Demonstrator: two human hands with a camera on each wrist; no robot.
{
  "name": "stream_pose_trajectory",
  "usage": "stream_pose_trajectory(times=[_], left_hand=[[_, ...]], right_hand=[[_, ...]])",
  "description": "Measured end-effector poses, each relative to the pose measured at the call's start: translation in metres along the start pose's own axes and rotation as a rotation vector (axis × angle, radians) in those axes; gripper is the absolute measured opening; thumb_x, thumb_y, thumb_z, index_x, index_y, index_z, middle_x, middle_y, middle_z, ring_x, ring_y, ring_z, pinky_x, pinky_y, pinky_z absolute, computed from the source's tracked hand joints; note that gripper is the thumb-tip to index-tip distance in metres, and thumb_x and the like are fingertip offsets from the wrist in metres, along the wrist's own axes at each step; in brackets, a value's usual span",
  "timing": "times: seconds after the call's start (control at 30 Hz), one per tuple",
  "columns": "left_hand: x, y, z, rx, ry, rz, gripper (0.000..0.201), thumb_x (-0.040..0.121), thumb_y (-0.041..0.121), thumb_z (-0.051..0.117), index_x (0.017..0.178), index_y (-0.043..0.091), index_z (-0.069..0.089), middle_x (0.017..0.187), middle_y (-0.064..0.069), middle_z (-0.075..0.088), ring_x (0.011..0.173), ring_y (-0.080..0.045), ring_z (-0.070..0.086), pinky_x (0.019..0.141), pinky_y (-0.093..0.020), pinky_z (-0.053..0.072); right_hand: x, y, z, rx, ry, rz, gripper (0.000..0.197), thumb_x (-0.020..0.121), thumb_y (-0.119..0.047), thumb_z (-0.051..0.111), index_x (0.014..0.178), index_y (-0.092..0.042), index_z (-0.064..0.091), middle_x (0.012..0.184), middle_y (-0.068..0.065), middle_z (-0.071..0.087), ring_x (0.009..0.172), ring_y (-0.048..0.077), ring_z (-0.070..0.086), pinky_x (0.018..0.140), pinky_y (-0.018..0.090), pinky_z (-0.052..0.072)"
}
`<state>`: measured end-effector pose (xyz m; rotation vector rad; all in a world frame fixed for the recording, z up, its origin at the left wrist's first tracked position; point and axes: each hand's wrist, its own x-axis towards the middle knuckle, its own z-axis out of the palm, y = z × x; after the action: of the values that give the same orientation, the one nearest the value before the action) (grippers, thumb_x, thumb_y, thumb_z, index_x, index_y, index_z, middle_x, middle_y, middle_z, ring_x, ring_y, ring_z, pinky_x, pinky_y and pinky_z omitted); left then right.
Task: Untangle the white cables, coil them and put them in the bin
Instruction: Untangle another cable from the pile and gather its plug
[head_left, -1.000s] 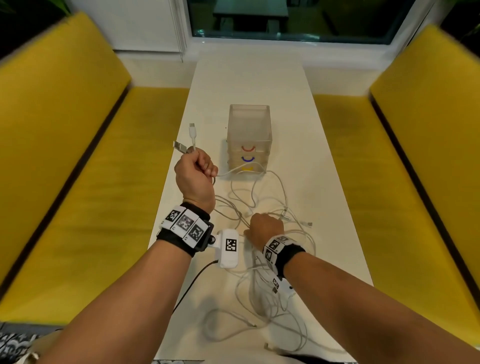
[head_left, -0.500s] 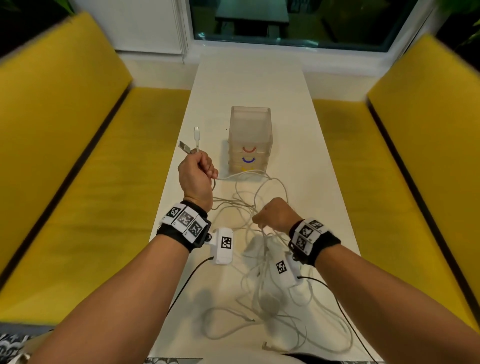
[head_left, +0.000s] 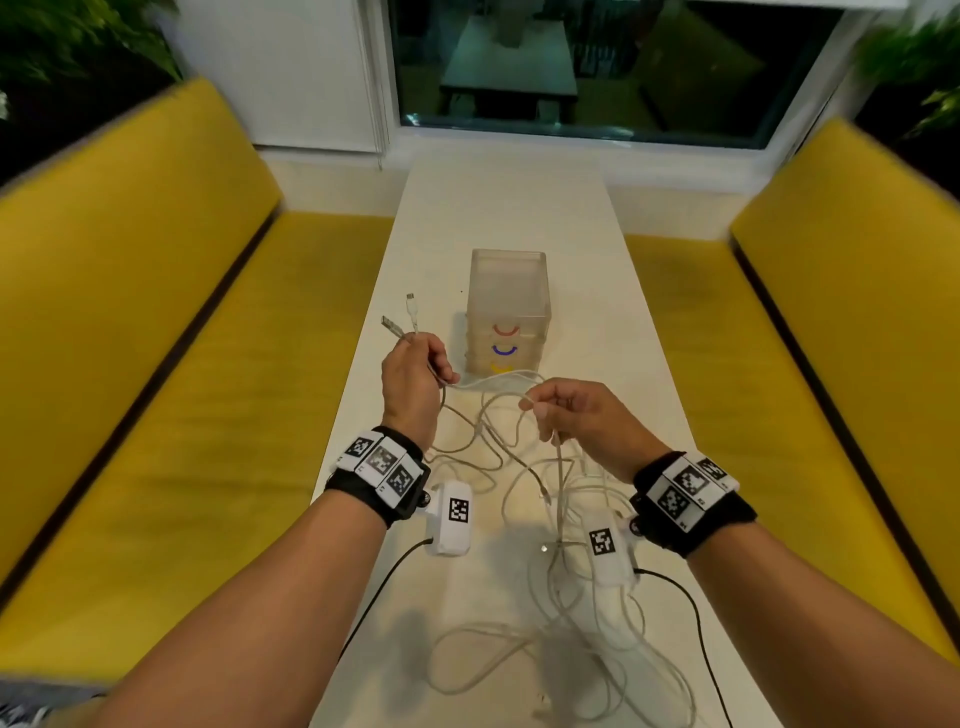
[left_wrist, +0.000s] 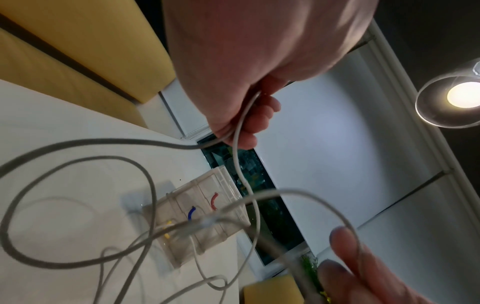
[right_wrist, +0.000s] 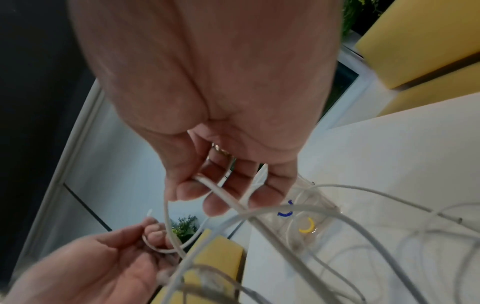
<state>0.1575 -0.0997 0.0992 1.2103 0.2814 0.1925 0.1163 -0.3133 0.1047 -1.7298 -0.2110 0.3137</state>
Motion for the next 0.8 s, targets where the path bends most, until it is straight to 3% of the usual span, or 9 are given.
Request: stream_pose_trajectory(times=[0.13, 0.3, 0.43, 0.5, 0.6, 0.7, 0.8], left_hand=[[-0.003, -0.002, 0.003, -0.035, 0.039, -0.076, 0.030, 0.097, 0.003, 0.036, 0.078, 0.011, 0.057, 0.062, -0.004, 0.050, 0.053, -0.017, 0.048, 0.064, -0.034, 0.049], [-0.009, -0.003, 0.010, 0.007, 0.046, -0.126, 0.030, 0.096, 0.003, 0.036, 0.076, 0.011, 0.057, 0.063, -0.005, 0.049, 0.054, -0.018, 0.048, 0.064, -0.035, 0.046], [-0.025, -0.004, 0.017, 0.019, -0.104, -0.184, 0.028, 0.099, 0.006, 0.038, 0.079, 0.006, 0.058, 0.056, -0.001, 0.041, 0.049, -0.015, 0.037, 0.056, -0.033, 0.039], [-0.031, -0.003, 0.020, -0.052, -0.166, -0.238, 0.029, 0.102, 0.017, 0.041, 0.083, 0.006, 0.060, 0.058, 0.000, 0.035, 0.050, -0.014, 0.032, 0.054, -0.031, 0.034], [-0.033, -0.001, 0.024, -0.130, -0.249, -0.296, 0.037, 0.100, 0.037, 0.046, 0.086, 0.008, 0.062, 0.063, -0.001, 0.033, 0.054, -0.015, 0.032, 0.055, -0.029, 0.031], [-0.037, 0.000, 0.028, 0.034, -0.289, -0.214, 0.030, 0.096, 0.036, 0.057, 0.088, 0.007, 0.065, 0.064, 0.001, 0.038, 0.053, -0.014, 0.038, 0.053, -0.026, 0.033], [-0.041, -0.003, 0.031, 0.226, -0.246, -0.101, 0.036, 0.106, 0.029, 0.045, 0.077, 0.012, 0.057, 0.059, 0.003, 0.040, 0.051, -0.012, 0.039, 0.048, -0.023, 0.036]], right_hand=[[-0.001, -0.008, 0.004, 0.252, 0.015, -0.059, 0.013, 0.090, -0.009, 0.061, 0.103, -0.008, 0.065, 0.072, 0.009, 0.058, 0.064, 0.024, 0.055, 0.063, 0.036, 0.049], [-0.002, -0.018, 0.007, 0.397, -0.061, -0.041, 0.019, 0.094, 0.001, 0.058, 0.109, -0.010, 0.056, 0.077, 0.009, 0.048, 0.063, 0.025, 0.053, 0.057, 0.037, 0.050], [0.000, -0.021, 0.014, 0.220, -0.022, -0.054, 0.025, 0.100, 0.002, 0.051, 0.122, -0.008, 0.058, 0.077, 0.009, 0.055, 0.055, 0.022, 0.048, 0.049, 0.029, 0.037], [0.001, -0.020, 0.020, 0.107, 0.023, -0.062, 0.024, 0.103, -0.004, 0.047, 0.122, -0.007, 0.061, 0.071, 0.006, 0.053, 0.051, 0.017, 0.039, 0.046, 0.025, 0.029], [0.002, -0.015, 0.028, -0.022, 0.033, -0.102, 0.023, 0.104, -0.005, 0.046, 0.113, -0.001, 0.067, 0.061, -0.013, 0.050, 0.051, 0.005, 0.035, 0.050, 0.014, 0.031], [0.004, -0.010, 0.034, -0.180, -0.001, -0.164, 0.021, 0.100, -0.008, 0.052, 0.105, -0.003, 0.072, 0.067, -0.015, 0.055, 0.061, 0.003, 0.042, 0.065, 0.022, 0.038], [0.006, -0.008, 0.034, -0.333, -0.013, -0.168, 0.020, 0.098, -0.009, 0.054, 0.093, -0.008, 0.074, 0.062, -0.006, 0.049, 0.058, 0.010, 0.041, 0.062, 0.029, 0.037]])
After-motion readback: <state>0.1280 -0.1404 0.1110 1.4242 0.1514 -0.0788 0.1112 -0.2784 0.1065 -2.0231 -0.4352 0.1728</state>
